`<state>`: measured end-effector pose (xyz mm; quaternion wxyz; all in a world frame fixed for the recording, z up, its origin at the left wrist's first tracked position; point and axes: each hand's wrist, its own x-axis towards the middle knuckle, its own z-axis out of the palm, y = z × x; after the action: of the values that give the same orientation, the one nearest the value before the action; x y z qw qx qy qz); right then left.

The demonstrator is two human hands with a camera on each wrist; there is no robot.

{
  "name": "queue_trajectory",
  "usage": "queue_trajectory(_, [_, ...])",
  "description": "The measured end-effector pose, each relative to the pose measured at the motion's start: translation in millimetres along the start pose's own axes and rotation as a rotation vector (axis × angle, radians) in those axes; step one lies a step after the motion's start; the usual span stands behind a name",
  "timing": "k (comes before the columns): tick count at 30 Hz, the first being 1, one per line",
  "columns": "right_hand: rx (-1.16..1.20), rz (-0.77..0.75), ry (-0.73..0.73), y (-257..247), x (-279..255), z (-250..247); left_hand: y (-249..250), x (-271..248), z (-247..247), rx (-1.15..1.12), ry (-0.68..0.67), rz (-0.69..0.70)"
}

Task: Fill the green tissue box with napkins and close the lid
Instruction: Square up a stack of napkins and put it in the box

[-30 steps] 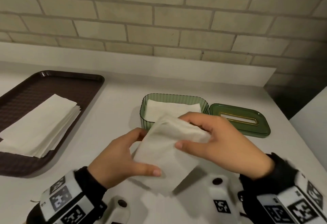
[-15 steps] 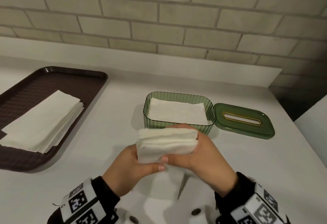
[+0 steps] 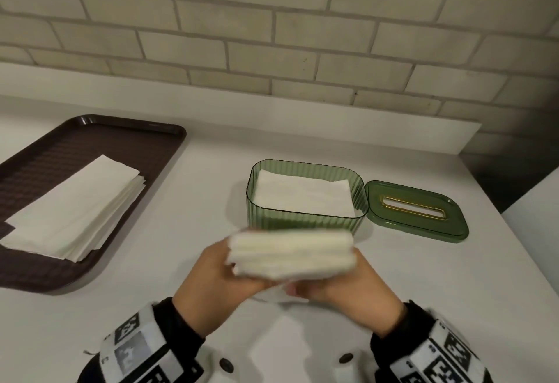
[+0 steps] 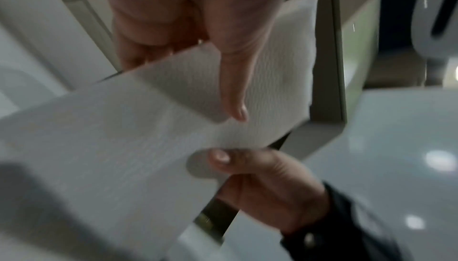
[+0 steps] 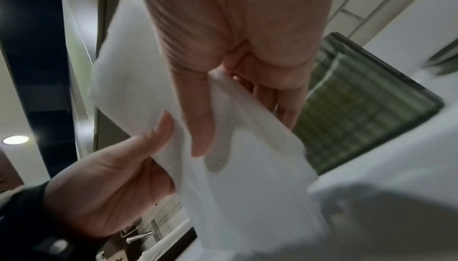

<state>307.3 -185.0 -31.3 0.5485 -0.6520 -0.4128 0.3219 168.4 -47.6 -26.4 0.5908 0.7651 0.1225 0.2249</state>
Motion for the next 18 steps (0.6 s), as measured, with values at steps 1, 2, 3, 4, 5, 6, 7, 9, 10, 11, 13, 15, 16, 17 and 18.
queue_trajectory(1, [-0.036,0.017,0.008,4.4,-1.3,0.9,-4.9,-2.5,-0.2,0.056,-0.041,-0.006])
queue_trajectory(2, [-0.035,0.036,0.010,7.8,-2.1,1.3,-7.3,-4.7,-0.1,0.079,-0.071,-0.015])
queue_trajectory(3, [-0.048,0.052,0.013,11.5,-3.0,0.5,-7.7,-6.4,0.4,0.058,-0.084,-0.030])
queue_trajectory(4, [-0.071,0.047,0.019,14.2,-3.4,0.0,-7.9,-7.6,0.6,0.044,-0.090,-0.035])
queue_trajectory(5, [-0.114,0.039,0.023,16.3,-3.9,-0.3,-6.8,-8.3,1.3,0.034,-0.089,-0.026])
queue_trajectory(6, [-0.141,0.026,0.012,18.2,-5.7,-0.7,-5.8,-8.6,1.7,0.036,-0.088,-0.018])
queue_trajectory(7, [-0.142,0.030,-0.003,18.8,-6.7,-0.2,-5.4,-8.5,2.4,0.031,-0.089,-0.013])
queue_trajectory(9, [-0.108,0.050,-0.023,18.9,-7.1,1.8,-5.3,-6.9,4.4,0.016,-0.069,-0.014])
queue_trajectory(10, [-0.075,0.067,-0.039,19.6,-7.3,3.2,-4.0,-5.9,6.1,-0.013,-0.046,-0.029])
queue_trajectory(11, [-0.045,0.098,-0.057,19.7,-7.9,5.5,-2.7,-5.3,7.5,-0.056,-0.024,-0.053])
queue_trajectory(13, [-0.042,0.173,-0.069,21.8,-7.3,9.2,-0.3,-4.1,9.8,-0.142,0.007,-0.089])
queue_trajectory(15, [-0.084,0.212,-0.069,26.8,-6.3,9.9,0.5,-2.3,9.9,-0.226,0.047,-0.124])
queue_trajectory(16, [-0.125,0.218,-0.069,28.7,-5.4,9.2,0.4,-1.2,9.1,-0.259,0.060,-0.140])
queue_trajectory(17, [-0.167,0.234,-0.071,29.8,-4.2,8.3,0.0,0.7,8.7,-0.279,0.078,-0.154])
queue_trajectory(18, [-0.203,0.258,-0.079,30.5,-3.3,7.2,-0.1,2.5,8.3,-0.290,0.104,-0.171])
